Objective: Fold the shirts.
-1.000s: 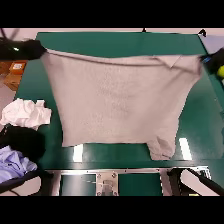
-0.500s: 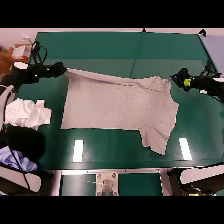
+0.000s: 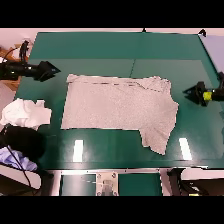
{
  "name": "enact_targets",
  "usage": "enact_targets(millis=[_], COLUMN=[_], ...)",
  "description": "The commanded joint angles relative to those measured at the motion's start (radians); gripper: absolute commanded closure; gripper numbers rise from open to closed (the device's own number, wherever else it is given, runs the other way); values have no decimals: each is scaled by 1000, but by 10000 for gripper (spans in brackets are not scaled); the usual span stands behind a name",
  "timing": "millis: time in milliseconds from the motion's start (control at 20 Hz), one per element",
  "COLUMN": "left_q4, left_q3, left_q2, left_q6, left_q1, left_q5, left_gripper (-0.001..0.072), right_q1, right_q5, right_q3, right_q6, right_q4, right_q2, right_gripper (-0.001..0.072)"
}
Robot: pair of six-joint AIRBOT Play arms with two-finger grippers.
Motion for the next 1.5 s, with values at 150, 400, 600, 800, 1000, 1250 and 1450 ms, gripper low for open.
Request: enact_targets(millis=[150, 400, 600, 800, 1000, 1250, 1450], left_q4=[143, 154, 204, 299, 308, 243, 174], left_q3=[15, -26, -252, -505, -721, -874, -885], left_q2=[1, 17, 115, 274, 370, 361, 360], left_q6=[-99, -135, -132, -144, -189, -174, -166], left_q1=[50, 50, 50, 50, 42, -132, -226], left_q5=[-229, -323, -282, -198, -53, 163, 191], left_gripper=[93, 212, 212, 211, 210, 211, 213], right_q1=[-84, -2, -7, -72, -88, -71, -65], right_q5=[11, -27, -32, -33, -34, -40, -39], right_q3=[-319, -372, -335, -261, -266, -266, -266], right_q6=[-5, -59, -96, -92, -93, -97, -97], right_q4=[-169, -127, -106, -106, -105, -101, -101], right_q2=[70, -13, -12, -12, -13, -13, -13], right_gripper=[341, 343, 703, 703, 703, 703, 703])
